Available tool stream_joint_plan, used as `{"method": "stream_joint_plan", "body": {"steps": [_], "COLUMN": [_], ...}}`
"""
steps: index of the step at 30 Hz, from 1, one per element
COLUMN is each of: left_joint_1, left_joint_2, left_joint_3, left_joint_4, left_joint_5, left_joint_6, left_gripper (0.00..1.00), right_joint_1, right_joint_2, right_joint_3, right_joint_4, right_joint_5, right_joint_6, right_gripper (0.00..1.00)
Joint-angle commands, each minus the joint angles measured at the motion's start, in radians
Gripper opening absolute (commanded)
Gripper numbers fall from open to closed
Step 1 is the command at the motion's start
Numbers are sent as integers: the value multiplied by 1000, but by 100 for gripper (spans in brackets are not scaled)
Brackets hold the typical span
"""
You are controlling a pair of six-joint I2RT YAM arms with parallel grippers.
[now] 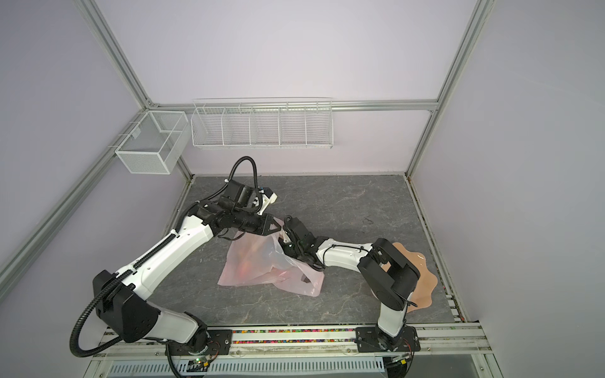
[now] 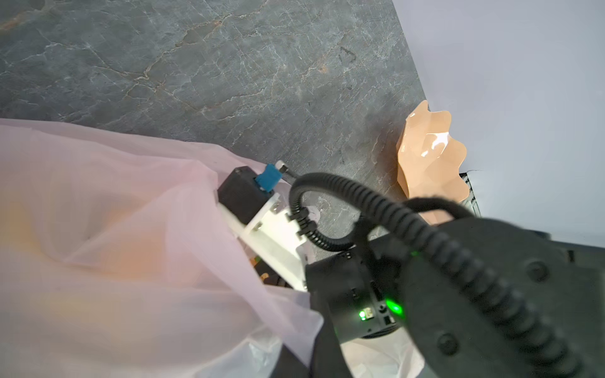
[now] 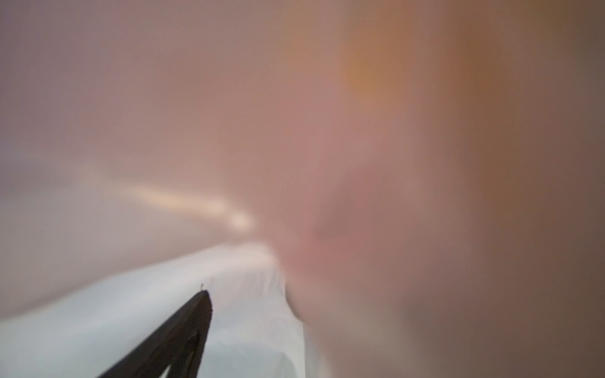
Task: Place the fruits into the plastic bag
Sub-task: 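Lower the dark brown fruit into the bag opening and open the right gripper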
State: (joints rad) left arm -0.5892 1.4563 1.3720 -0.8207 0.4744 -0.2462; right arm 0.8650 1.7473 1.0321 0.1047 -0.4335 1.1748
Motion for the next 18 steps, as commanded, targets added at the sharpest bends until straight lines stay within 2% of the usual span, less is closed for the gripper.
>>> {"method": "stream_joint_plan", "body": {"steps": [1,8,14,18], "left_joint_1": [1,1,1,1], "left_joint_2": [-42,-72,-115,-147], "left_joint_3": [-23,-60,-97,-122], "left_joint_4": [-26,-23,-32,-24], "left_joint_5": [-21,-38,-53,-28], "left_joint_6": [25,18,28,31], "left_gripper": [0,0,0,0], "right_joint_1": [-13,-29,-55,-69], "right_joint_2": [-72,-141,-240,-281], "right_joint_3": [5,15,59,115], "right_joint_4": [-129,-301,-534,-727], "right_joint_5": [27,61,187,332], "right_joint_6": [-53,-130,-240,-352], "right_gripper": [96,97,98,97]}}
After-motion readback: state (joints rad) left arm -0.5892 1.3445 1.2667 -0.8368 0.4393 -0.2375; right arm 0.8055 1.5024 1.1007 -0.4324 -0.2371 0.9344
